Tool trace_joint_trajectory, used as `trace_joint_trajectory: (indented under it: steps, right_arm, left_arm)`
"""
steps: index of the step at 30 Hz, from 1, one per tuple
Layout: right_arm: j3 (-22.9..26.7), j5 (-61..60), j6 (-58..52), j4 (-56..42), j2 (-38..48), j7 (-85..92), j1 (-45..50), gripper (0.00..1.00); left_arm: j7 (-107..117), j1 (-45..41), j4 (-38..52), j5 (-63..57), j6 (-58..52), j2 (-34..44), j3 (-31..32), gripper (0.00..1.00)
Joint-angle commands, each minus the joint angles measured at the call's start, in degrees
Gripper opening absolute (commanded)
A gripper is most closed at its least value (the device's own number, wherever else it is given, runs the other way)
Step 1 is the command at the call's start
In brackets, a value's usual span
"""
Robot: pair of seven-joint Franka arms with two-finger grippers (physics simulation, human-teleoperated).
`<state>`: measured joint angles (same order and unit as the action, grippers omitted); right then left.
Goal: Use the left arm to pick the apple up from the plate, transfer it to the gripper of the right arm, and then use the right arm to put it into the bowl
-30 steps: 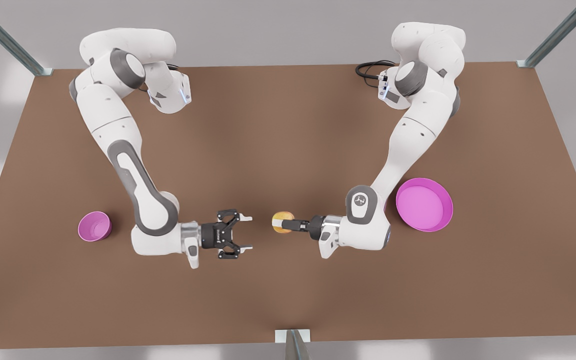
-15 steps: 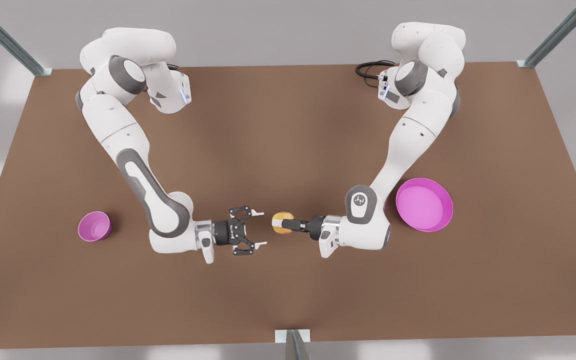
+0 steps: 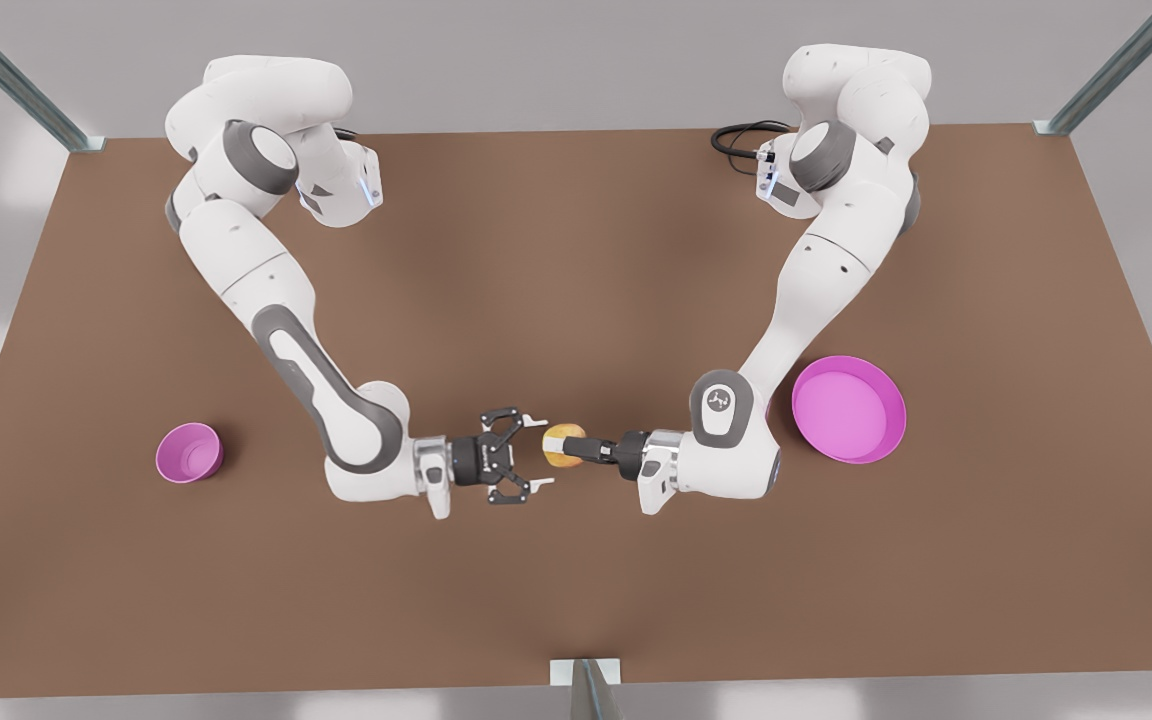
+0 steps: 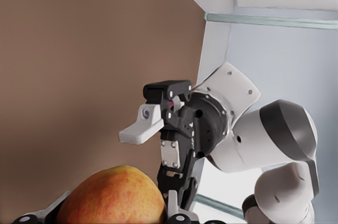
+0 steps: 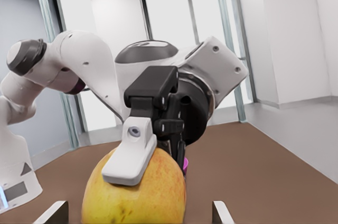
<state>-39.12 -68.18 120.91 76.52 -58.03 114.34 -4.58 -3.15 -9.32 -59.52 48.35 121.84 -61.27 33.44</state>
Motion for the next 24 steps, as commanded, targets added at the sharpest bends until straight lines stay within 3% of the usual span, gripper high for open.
trace_joint_trajectory:
  steps: [1, 22, 24]
  right_arm:
    - [-0.44, -0.02, 1.61, -0.06, -0.15, 6.51, 0.1, 1.0]
    - [-3.34, -0.02, 5.21, -0.94, -2.61, 6.95, 1.33, 1.0]
    - [-3.34, 0.07, 5.21, -0.94, -2.61, 6.86, 1.24, 0.82]
  left_arm:
    - [-2.65, 0.0, 0.02, 0.52, -0.12, 0.02, 0.04, 0.74]
    - [-3.09, -0.26, 0.02, 0.43, 0.15, -0.07, 0.04, 0.74]
    - [-3.01, -0.26, 0.02, 0.43, 0.15, -0.07, 0.04, 0.74]
